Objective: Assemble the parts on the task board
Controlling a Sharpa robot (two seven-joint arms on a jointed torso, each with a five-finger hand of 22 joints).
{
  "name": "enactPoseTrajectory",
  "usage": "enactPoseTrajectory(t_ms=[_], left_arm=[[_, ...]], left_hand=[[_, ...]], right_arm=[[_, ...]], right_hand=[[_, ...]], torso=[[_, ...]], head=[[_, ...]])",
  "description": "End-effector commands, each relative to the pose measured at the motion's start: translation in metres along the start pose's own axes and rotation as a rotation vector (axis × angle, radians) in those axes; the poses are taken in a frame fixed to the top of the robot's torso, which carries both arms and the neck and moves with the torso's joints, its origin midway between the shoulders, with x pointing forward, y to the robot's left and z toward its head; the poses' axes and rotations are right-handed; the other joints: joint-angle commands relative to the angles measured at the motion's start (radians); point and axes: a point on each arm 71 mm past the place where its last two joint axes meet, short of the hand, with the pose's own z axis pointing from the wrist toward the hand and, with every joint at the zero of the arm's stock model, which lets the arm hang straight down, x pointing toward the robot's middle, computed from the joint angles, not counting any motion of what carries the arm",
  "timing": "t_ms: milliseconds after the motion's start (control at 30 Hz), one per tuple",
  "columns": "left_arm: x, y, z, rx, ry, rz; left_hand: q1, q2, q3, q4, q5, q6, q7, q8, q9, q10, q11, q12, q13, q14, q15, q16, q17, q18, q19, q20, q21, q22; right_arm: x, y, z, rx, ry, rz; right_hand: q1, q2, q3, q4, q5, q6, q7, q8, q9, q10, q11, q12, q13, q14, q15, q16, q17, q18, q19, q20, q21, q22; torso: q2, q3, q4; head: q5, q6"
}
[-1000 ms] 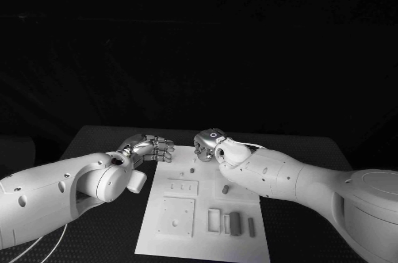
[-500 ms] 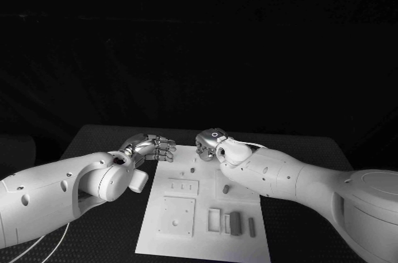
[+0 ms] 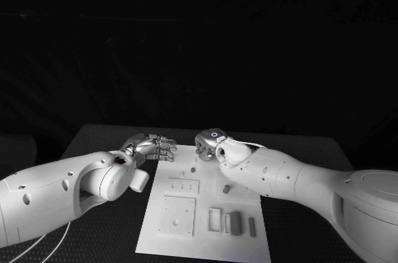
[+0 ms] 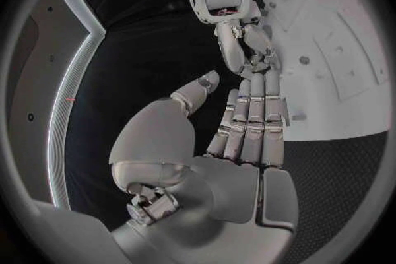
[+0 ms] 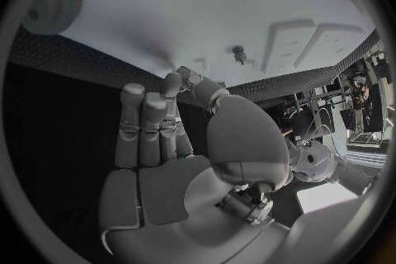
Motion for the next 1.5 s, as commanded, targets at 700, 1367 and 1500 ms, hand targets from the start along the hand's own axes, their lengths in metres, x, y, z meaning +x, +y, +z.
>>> enactPoseTrajectory(t_ms=[700, 1367, 1500], left_arm=[[0.003, -0.0035, 0.001, 0.009, 0.019, 0.003], [0.002, -0.0034, 0.0011, 0.009, 0.017, 0.003], [0.0026, -0.0035, 0.0014, 0.009, 0.019, 0.003]], left_hand=[[-0.009, -0.004, 0.001, 0.004, -0.005, -0.009, 0.018, -0.007, 0.003, -0.01, 0.0, -0.009, 0.001, -0.001, 0.002, -0.008, 0.003, 0.017, -0.004, 0.0, -0.004, 0.002], [-0.01, -0.004, 0.0, 0.005, -0.005, -0.01, 0.017, -0.008, 0.004, -0.012, -0.001, -0.011, 0.002, -0.001, 0.003, -0.01, 0.004, 0.017, -0.005, 0.0, -0.005, 0.003], [-0.01, -0.003, 0.0, 0.005, -0.005, -0.01, 0.017, -0.008, 0.005, -0.012, -0.001, -0.011, 0.002, -0.001, 0.003, -0.01, 0.004, 0.017, -0.005, 0.0, -0.006, 0.003]], right_arm=[[0.0044, 0.0017, 0.0014, 0.021, 0.062, 0.04], [0.0041, -0.0035, 0.0007, 0.046, 0.052, 0.038], [0.0035, -0.0036, 0.0007, 0.049, 0.042, 0.043]], right_hand=[[-0.008, -0.033, 0.012, 0.015, 0.002, -0.083, 0.022, -0.064, 0.017, -0.031, 0.031, -0.033, -0.01, -0.032, 0.02, -0.002, -0.012, 0.013, -0.02, 0.006, -0.002, 0.019], [-0.006, -0.021, 0.012, 0.02, 0.001, -0.068, 0.02, -0.056, 0.021, -0.03, 0.03, -0.032, -0.008, -0.035, 0.02, 0.003, -0.013, 0.013, -0.021, 0.008, 0.001, 0.021], [-0.008, -0.018, 0.011, 0.022, 0.001, -0.066, 0.02, -0.054, 0.021, -0.03, 0.029, -0.032, -0.008, -0.035, 0.02, 0.004, -0.013, 0.013, -0.021, 0.008, 0.002, 0.021]], torso=[[0.002, -0.0004, -0.0003], [0.003, -0.0004, -0.0004], [0.003, -0.0006, -0.0004]], head=[[-0.002, 0.004], [-0.004, -0.001], [-0.004, -0.001]])
